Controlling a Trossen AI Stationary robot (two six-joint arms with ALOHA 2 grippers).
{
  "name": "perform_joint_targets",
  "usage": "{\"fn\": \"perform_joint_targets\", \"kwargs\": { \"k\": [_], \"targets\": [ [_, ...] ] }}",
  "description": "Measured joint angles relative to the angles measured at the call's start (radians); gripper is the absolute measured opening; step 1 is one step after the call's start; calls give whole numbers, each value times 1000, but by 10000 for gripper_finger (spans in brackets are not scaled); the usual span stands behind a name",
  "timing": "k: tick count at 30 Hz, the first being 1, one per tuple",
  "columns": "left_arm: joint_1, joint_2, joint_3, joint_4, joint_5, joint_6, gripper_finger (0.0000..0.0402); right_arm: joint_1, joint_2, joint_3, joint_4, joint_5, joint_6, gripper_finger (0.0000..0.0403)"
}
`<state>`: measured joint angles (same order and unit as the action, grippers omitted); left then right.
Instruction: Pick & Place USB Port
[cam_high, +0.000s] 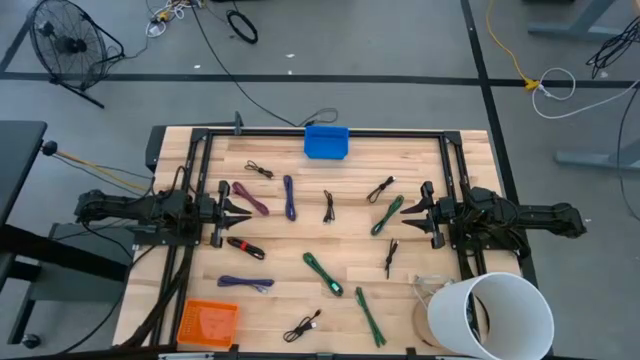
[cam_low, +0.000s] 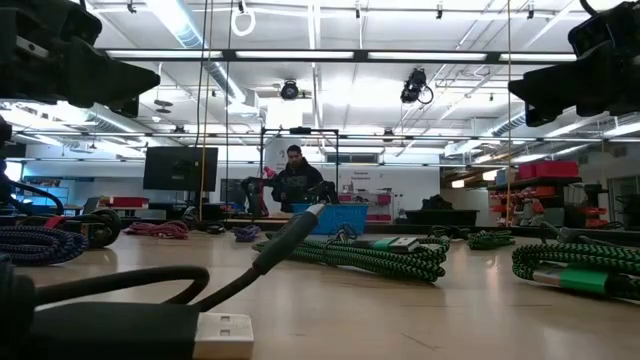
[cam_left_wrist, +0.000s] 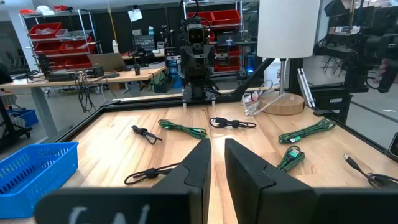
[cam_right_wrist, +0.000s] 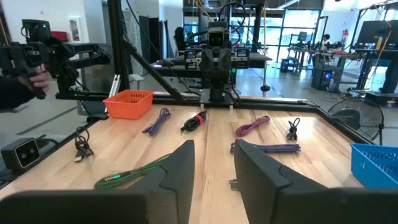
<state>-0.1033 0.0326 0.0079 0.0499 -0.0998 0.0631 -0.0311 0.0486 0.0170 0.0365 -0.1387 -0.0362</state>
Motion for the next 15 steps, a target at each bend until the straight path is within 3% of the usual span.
{"fn": "perform_joint_targets", "kwargs": {
  "k": [6,15],
  "targets": [
    [0,0,0,0,0,0,53,0,0,0,103,44,-51,116],
    [0,0,0,4,0,-1,53,0,0,0,280,45,109,116]
  ]
}}
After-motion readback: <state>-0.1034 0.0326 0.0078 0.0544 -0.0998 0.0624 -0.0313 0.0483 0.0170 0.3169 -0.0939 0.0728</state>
